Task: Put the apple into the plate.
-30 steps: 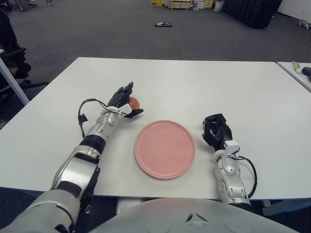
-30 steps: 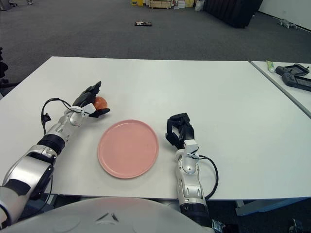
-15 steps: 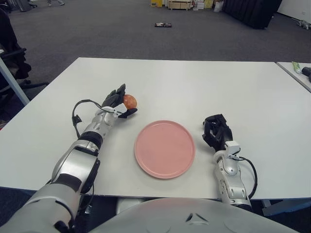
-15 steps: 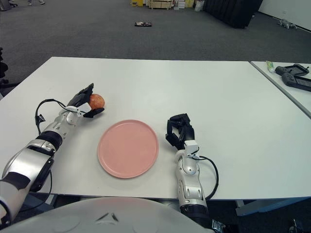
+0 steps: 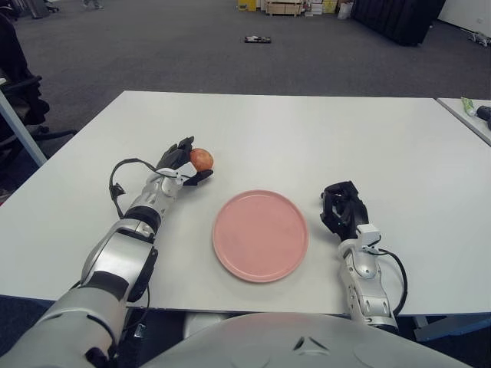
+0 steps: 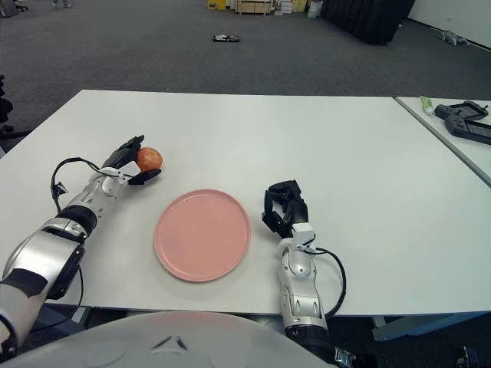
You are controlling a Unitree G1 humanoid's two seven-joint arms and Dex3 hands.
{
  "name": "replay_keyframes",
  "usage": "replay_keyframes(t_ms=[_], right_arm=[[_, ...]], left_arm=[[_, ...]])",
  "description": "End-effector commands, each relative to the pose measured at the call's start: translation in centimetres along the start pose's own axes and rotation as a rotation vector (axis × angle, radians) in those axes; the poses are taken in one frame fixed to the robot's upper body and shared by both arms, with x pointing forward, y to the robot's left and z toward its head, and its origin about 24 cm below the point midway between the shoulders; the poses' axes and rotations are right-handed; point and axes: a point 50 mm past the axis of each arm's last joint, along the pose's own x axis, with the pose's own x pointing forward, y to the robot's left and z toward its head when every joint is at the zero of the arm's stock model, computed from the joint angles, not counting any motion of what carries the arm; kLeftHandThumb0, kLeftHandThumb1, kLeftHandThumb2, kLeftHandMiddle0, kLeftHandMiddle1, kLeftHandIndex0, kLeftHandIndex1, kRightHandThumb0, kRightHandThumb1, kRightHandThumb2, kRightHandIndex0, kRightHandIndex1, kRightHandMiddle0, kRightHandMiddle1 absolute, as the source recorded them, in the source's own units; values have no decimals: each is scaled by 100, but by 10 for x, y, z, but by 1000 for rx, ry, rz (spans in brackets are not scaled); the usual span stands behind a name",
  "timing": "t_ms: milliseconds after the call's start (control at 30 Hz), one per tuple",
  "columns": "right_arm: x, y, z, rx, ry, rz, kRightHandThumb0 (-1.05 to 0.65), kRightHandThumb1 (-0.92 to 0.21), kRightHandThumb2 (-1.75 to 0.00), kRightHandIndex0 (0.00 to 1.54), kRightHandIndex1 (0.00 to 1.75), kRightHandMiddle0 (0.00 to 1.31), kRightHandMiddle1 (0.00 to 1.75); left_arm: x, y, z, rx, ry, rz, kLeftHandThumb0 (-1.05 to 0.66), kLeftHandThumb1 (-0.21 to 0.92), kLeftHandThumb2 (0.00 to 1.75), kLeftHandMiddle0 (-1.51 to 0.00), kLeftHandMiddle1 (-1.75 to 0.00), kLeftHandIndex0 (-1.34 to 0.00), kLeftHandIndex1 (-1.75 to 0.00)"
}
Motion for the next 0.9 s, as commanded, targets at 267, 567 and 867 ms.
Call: replay_keyframes(t_ms=[267,567,867], right_arm=[[-4,-4,-9,14,66,-23,-37,-74,-78,56,130,30,175],[-5,-4,-9,18,66,-30,-37,-74,-78,57,131,30,175],[-5,-5,-9,18,69,-34,-37,-74,-78,57,131,30,175]], left_arm=[[-9,-15,-17,50,47,-78,-81,74,65,0,-61,0,-94],[-10,-13,-14,24,-22,-46,-74,64,83,-3,-97,0,-118],[-11,-10,-11,10,-66,7,-46,51,106,-30,-155,-40,-172]])
